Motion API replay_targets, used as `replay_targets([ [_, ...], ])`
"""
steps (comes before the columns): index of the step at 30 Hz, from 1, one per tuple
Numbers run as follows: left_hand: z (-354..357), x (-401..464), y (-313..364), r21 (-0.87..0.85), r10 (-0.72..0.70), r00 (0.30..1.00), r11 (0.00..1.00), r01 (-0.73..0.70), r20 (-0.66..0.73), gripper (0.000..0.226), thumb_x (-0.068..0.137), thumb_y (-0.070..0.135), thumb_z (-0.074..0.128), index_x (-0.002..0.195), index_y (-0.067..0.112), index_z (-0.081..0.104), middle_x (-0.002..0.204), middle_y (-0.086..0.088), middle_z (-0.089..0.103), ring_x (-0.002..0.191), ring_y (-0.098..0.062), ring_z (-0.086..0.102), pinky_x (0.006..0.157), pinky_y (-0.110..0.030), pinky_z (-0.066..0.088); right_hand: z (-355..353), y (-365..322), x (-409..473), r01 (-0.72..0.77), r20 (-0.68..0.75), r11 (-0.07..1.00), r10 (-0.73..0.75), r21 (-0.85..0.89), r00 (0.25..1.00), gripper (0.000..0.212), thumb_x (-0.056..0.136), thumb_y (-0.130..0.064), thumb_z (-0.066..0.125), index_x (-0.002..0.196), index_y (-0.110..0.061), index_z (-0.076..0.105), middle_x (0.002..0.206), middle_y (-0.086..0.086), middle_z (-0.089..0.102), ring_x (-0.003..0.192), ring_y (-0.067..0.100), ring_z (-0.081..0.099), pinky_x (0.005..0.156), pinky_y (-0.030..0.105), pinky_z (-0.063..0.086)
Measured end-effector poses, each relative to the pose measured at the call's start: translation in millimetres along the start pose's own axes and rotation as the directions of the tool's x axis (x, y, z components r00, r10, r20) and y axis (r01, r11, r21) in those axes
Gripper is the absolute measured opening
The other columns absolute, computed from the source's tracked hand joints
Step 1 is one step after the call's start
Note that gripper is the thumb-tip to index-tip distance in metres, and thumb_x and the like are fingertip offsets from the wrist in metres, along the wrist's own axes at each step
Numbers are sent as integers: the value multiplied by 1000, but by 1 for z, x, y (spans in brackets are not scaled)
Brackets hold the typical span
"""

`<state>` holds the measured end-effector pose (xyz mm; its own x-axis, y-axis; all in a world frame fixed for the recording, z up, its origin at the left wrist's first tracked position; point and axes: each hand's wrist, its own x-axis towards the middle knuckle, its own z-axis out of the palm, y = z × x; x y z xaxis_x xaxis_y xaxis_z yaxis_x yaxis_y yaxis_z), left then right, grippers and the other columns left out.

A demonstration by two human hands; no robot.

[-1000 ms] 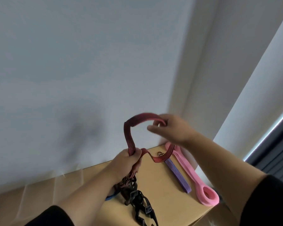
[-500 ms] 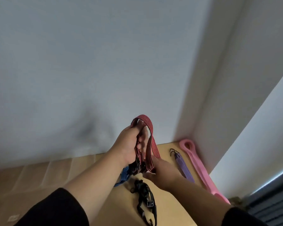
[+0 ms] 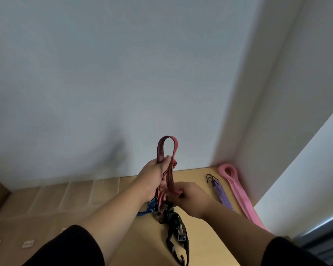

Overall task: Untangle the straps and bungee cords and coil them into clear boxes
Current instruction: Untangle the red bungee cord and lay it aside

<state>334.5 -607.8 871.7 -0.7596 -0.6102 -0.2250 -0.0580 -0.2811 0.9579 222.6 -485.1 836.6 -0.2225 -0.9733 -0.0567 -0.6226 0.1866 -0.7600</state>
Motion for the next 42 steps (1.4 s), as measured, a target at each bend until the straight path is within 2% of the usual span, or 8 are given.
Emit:
replay_targets([
  [3,-7,3,-9,-116,-32,999,993,31,-6,46,99,44,55,64,15,59,52,-1,38,39,-14,28,42,-25,24,-1,-5,2,-43,-127,967,77,251,989,14,96,-19,63,86,-29,63,68,-17,64,60,-4,56,57,10,44],
  [6,-15,4,-12,-165,-24,998,986,35,64,47,96,50,55,61,18,54,54,-1,36,39,-12,27,41,-24,27,1,-2,8,-110,-212,916,204,386,956,8,92,-20,65,94,-27,62,74,-9,64,66,4,58,68,31,54],
  [14,-27,4,7,34,-22,986,999,17,166,46,104,41,48,65,18,54,55,-1,38,41,-13,28,43,-25,26,1,17,20,-411,-191,910,396,-46,898,10,92,-32,59,99,-34,52,82,-5,64,67,9,61,54,24,45],
  [25,-77,7,13,332,-166,918,943,40,361,38,100,42,55,70,20,62,56,1,41,44,-14,31,44,-26,29,-104,-31,-4,-10,-742,938,281,347,609,12,84,-27,70,85,-38,64,63,-12,57,50,7,45,46,25,37],
  [28,-93,4,11,469,-305,846,880,75,437,37,98,45,59,74,17,60,55,-1,45,43,-14,35,44,-25,34,-156,-59,-29,146,-752,929,175,339,635,17,71,-17,67,73,-33,67,55,-10,49,44,10,37,44,24,29],
  [32,-97,-7,4,612,-450,743,788,69,495,42,101,47,50,81,12,63,63,-6,58,52,-19,50,56,-28,47,-180,-88,-53,9,-537,993,-72,-118,840,17,74,-16,78,72,-28,67,56,-10,56,49,5,46,48,20,39],
  [36,-93,-20,-12,670,-477,720,742,22,504,44,102,47,47,88,12,71,76,-7,67,72,-23,62,75,-33,54,-177,-101,-64,-71,-325,709,-229,-702,918,18,75,-37,74,71,-22,65,65,-8,60,65,19,57,63,34,50],
  [42,-79,-44,-34,572,-406,776,817,72,482,40,99,46,54,90,9,67,74,-8,64,70,-22,58,76,-32,52,-184,-82,-78,-113,-129,465,-2,-878,992,38,79,-63,69,68,-35,47,69,-14,55,70,7,53,62,26,42],
])
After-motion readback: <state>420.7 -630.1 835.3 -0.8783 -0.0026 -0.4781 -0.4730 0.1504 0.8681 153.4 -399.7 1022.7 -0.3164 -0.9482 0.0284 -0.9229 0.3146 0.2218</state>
